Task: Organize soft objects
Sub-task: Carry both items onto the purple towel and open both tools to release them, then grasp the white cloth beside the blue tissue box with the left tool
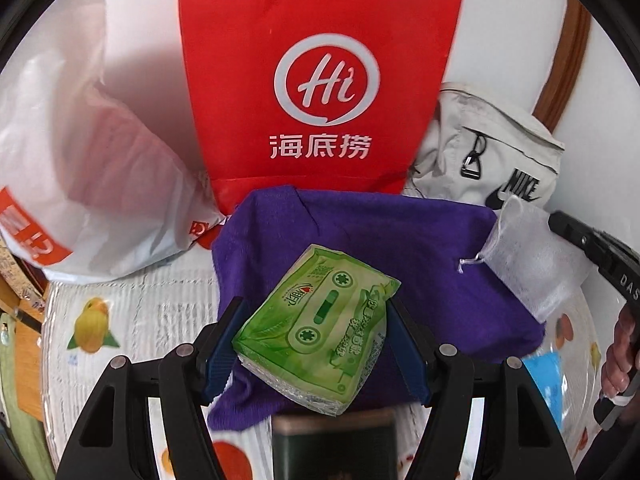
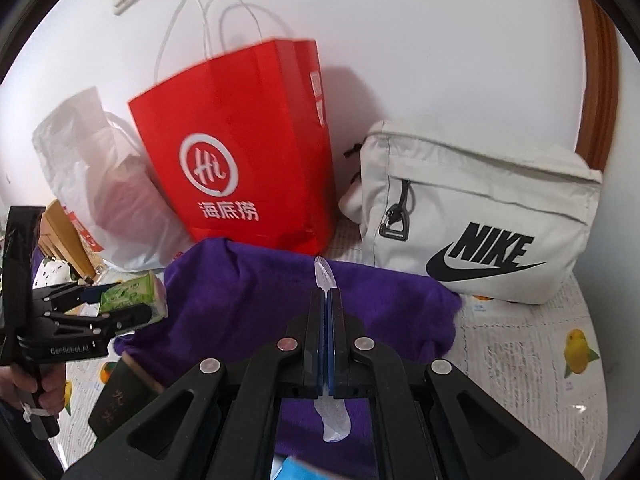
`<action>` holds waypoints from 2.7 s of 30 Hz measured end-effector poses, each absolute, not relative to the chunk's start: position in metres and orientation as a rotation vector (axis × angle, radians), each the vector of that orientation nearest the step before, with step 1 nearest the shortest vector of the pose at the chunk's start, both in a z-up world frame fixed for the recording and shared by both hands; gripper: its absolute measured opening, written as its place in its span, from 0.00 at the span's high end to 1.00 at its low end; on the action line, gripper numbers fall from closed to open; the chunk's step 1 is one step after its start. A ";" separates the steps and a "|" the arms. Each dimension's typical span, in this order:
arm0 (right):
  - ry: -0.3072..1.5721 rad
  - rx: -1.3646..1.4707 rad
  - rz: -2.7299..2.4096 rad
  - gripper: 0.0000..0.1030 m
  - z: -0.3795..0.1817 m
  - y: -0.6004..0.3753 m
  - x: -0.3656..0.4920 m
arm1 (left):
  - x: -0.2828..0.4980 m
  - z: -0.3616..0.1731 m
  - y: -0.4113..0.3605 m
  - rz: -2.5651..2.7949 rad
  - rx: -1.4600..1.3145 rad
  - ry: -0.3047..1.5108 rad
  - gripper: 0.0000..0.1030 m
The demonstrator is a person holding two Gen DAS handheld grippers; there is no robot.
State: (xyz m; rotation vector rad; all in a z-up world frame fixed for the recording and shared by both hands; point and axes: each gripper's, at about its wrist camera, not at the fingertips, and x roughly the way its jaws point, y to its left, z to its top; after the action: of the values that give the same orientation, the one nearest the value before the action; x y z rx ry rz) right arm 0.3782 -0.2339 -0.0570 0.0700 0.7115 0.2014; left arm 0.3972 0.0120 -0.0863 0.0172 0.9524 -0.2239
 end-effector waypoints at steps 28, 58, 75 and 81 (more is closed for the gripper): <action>0.913 -0.013 0.157 0.57 -0.121 -0.261 0.408 | 0.484 -0.150 -0.008 -0.183 0.027 1.126 0.34; 0.795 -0.001 0.118 0.39 -0.061 -0.253 0.302 | 0.359 -0.066 0.007 -0.180 0.076 0.973 0.24; 0.769 0.037 0.203 0.39 -0.062 -0.226 0.171 | 0.213 -0.077 0.012 -0.188 0.049 1.003 0.24; 0.784 0.047 0.208 0.39 -0.080 -0.228 0.137 | 0.183 -0.102 0.006 -0.225 0.035 1.028 0.24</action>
State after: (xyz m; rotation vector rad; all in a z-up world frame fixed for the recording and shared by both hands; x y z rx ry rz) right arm 0.1374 -0.2278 -0.0798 0.0474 0.7839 0.2078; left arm 0.1830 0.0064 -0.1017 0.0348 1.0280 -0.2245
